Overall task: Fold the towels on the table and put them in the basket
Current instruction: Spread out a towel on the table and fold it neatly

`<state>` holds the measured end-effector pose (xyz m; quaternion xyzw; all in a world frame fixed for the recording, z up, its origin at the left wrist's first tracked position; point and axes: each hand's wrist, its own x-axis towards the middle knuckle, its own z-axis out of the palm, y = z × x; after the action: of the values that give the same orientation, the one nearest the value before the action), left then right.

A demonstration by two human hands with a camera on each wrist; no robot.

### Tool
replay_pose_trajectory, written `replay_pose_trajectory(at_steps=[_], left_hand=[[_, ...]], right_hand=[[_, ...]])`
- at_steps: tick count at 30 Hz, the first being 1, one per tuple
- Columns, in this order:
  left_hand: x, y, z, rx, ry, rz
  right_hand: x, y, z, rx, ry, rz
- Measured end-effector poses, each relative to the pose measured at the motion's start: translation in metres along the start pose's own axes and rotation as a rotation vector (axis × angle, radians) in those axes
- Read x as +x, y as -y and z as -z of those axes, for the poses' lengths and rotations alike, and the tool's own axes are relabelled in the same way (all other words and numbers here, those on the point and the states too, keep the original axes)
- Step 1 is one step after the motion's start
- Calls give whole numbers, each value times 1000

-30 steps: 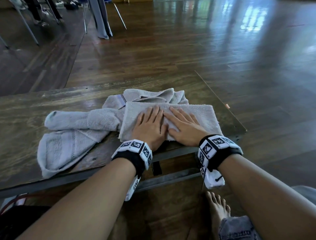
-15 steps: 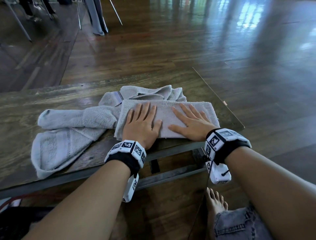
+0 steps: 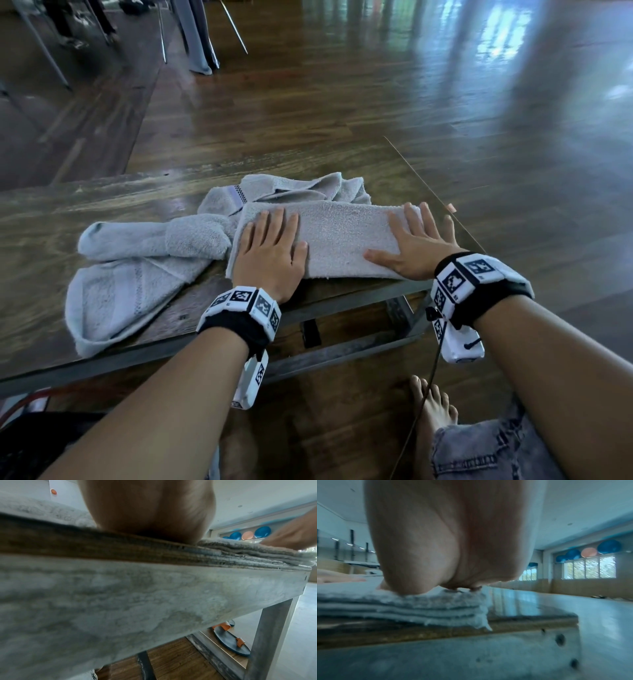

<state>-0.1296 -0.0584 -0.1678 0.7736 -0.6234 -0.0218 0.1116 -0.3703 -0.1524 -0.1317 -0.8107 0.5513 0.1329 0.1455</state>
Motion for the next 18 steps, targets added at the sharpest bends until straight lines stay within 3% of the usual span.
replay_pose_trajectory(at_steps=[4,7,13,18], left_hand=[[0,-1,-1,29,-10,-4],[0,0,0,30,-12,2],[-4,5,2,33,-26,147],[-10,10,8,-142,-151,327]], right_hand=[[1,32,-7,-7,-212,196],[0,58,-28,45,-193,314],[7,60,-36,65,-187,298],[7,61,-38,61,-194,283]])
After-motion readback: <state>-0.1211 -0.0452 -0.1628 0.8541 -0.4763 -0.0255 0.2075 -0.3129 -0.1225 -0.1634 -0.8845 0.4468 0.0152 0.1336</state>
